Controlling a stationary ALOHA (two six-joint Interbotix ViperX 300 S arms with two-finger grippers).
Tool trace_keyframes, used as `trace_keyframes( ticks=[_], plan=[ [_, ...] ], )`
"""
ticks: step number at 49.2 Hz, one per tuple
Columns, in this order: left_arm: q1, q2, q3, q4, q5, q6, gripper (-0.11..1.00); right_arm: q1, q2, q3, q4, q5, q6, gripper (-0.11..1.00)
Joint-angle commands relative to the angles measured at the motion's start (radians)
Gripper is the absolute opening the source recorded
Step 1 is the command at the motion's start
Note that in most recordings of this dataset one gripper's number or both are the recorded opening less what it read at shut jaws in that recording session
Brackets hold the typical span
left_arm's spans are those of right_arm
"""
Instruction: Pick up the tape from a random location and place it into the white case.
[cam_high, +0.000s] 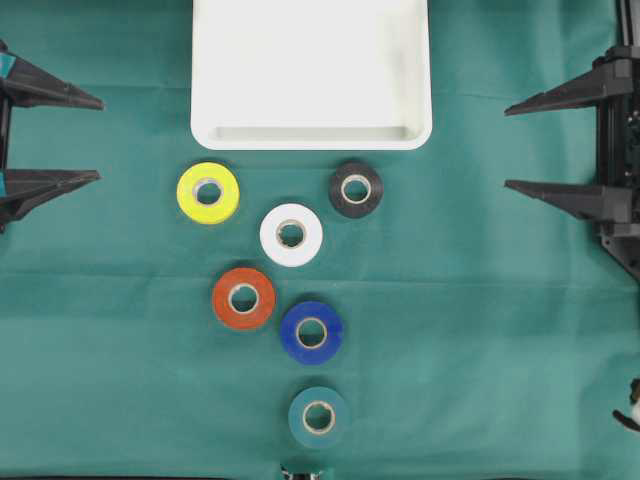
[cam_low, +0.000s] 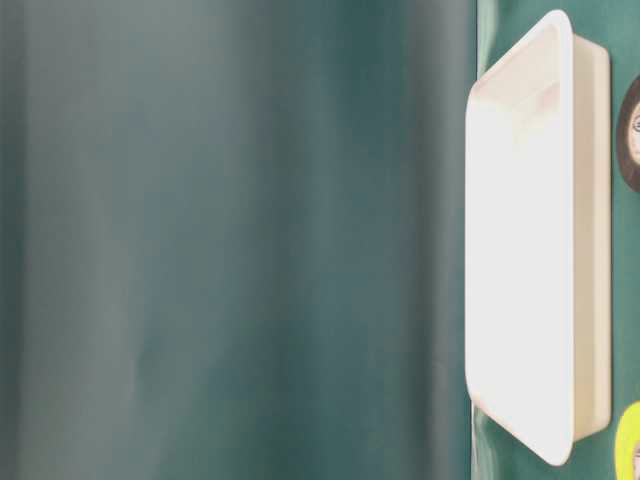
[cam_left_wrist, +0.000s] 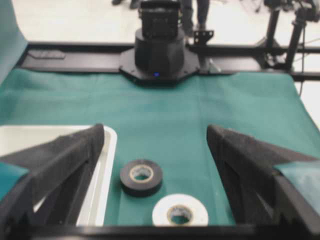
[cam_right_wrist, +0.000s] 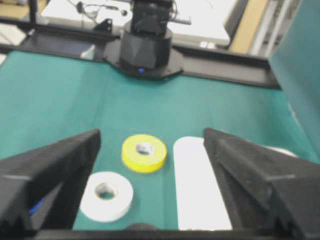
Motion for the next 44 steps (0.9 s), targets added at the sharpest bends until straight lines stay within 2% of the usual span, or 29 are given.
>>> trace_keyframes(
  ticks=[1, 29, 44],
  plan=[
    [-0.002, 0.005, -0.025, -0.002, -0.003, 0.002, 0.98, -0.002, 0.009, -0.028, 0.003, 0.008, 0.003, 0.93],
    [-0.011, 0.005, -0.029, -0.002, -0.003, 0.0, 0.98, -0.002, 0.009, -0.032, 0.002, 0.018, 0.003, 0.93],
    [-0.143, 0.005, -0.034, -0.002, 0.0, 0.0, 0.98, -0.003, 0.011, -0.032, 0.0, 0.02, 0.003, 0.93]
  ],
)
